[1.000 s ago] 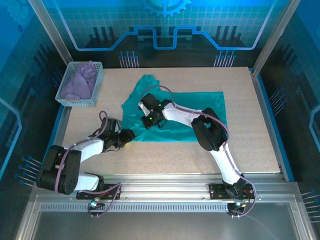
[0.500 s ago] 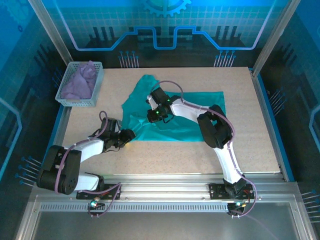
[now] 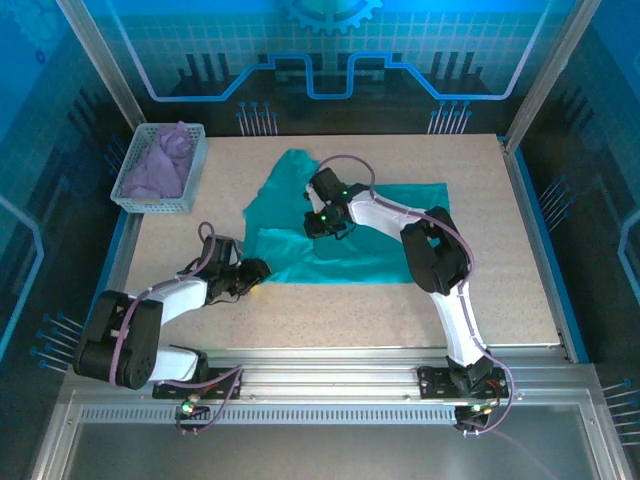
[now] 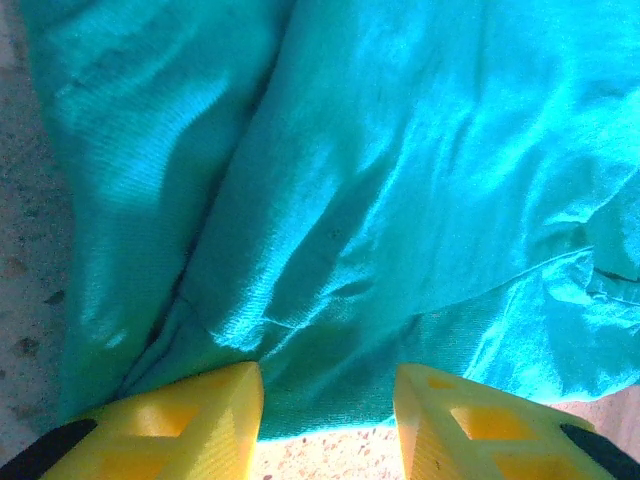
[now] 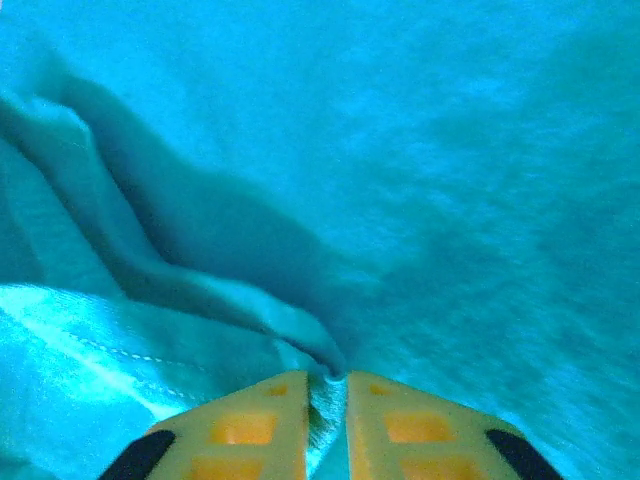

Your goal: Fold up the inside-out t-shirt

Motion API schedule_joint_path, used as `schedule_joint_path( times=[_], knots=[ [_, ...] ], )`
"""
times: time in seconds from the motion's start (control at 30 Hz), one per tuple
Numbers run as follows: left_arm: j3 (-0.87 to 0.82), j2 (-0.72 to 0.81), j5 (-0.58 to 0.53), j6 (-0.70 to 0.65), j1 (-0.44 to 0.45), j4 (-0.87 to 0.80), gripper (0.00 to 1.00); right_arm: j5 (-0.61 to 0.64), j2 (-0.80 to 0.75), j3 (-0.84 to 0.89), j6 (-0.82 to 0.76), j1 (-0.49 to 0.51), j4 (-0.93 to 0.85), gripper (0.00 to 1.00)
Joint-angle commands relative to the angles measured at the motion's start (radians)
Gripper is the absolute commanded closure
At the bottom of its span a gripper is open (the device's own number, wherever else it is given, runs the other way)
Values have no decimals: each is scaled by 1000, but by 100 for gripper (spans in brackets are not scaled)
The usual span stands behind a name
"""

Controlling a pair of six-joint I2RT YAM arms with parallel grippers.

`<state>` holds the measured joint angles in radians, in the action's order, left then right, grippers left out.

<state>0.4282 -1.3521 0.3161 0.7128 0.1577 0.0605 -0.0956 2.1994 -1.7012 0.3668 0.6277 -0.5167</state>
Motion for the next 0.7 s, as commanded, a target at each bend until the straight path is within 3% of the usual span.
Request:
schedule_joint_path(
  times=[0.0, 0.1, 0.2, 0.4, 0.67],
  knots=[
    [-38, -18, 0, 7, -4, -68, 59, 88, -116, 50, -50, 13, -23, 76],
    [-38, -15, -2, 7, -4, -69, 58, 106, -154, 105, -46, 29, -5, 68],
    [-35, -16, -2, 7, -4, -71, 58, 108, -158, 135, -70, 61, 37, 66],
    [-22, 17, -18, -2, -4, -107, 57, 25, -10, -21, -75, 104, -13, 69],
    [13, 139, -55, -19, -4, -191, 53, -1, 88, -162, 25, 29, -154, 73]
  ],
)
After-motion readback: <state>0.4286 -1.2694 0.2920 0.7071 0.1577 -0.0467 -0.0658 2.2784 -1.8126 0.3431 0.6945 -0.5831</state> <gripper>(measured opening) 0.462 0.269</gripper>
